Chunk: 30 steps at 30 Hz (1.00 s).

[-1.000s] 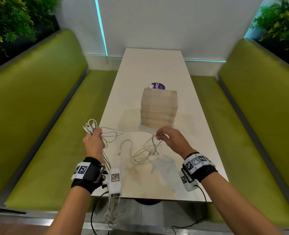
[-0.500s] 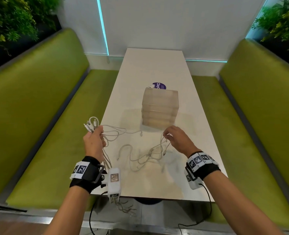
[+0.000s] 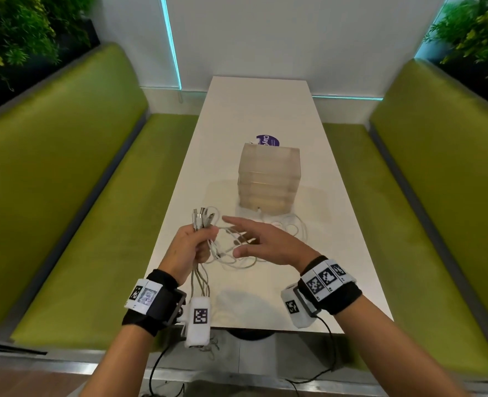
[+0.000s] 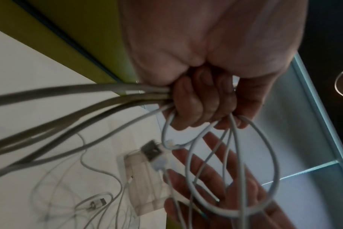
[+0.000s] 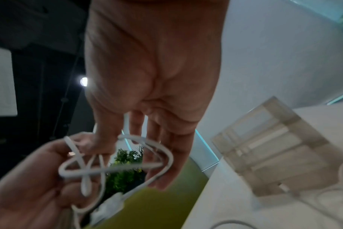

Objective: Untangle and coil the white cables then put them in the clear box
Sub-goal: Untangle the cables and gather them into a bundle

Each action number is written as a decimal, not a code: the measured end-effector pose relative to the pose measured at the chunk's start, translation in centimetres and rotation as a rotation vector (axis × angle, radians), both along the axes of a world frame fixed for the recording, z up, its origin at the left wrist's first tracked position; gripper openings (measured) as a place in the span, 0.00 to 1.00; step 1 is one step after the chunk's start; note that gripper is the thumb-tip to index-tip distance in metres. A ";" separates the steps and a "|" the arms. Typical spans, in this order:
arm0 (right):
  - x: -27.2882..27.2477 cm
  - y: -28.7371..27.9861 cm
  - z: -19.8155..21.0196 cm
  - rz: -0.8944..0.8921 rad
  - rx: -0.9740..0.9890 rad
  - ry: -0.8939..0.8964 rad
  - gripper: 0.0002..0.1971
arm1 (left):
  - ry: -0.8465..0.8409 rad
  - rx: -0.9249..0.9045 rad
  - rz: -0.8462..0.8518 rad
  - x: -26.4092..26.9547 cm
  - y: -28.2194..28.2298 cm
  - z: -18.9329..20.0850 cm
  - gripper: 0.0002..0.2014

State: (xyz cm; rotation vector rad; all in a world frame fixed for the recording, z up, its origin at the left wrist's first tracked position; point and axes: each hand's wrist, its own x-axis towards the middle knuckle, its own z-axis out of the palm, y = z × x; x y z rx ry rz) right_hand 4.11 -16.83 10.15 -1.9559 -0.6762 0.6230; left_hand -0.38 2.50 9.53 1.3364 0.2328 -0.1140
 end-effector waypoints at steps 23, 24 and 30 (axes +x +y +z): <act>-2.2 0.7 -0.8 -0.393 0.275 0.266 0.03 | 0.004 0.282 -0.335 -1.0 0.2 -1.5 0.08; -2.2 0.6 -0.9 -0.410 0.274 0.270 0.04 | -0.004 0.218 -0.260 -0.9 0.3 -1.5 0.12; -4.2 -0.4 -2.6 -0.179 0.107 0.374 0.04 | -0.054 0.018 0.107 -0.4 1.9 -1.5 0.10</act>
